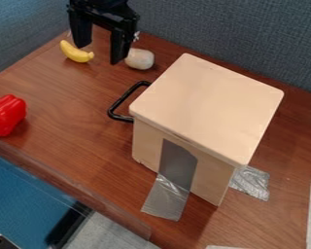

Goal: Move a yellow banana

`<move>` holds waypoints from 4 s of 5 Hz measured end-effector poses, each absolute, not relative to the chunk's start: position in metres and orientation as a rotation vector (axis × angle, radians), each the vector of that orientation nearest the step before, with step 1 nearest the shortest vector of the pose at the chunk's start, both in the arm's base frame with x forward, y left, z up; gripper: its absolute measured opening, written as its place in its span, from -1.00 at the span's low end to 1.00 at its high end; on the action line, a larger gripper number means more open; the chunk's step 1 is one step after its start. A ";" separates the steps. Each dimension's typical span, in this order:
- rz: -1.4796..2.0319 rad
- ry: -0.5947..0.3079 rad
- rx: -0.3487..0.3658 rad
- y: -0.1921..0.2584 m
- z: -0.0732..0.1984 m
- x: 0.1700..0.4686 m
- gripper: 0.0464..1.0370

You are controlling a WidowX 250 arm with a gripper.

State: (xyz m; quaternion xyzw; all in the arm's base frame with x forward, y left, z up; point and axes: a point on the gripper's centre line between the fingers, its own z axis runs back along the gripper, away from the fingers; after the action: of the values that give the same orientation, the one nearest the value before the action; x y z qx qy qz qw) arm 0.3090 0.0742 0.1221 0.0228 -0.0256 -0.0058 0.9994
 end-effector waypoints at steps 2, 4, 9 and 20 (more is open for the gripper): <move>0.003 0.009 -0.001 0.092 0.106 0.332 0.93; 0.010 -0.030 -0.016 0.129 0.108 0.372 0.93; -0.502 -0.069 -0.139 0.234 0.037 0.400 0.93; -0.342 -0.086 -0.101 0.218 0.054 0.408 0.92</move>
State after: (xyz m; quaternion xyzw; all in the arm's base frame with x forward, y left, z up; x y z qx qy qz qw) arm 0.4077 0.2184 0.0541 -0.0502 -0.0428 -0.1700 0.9832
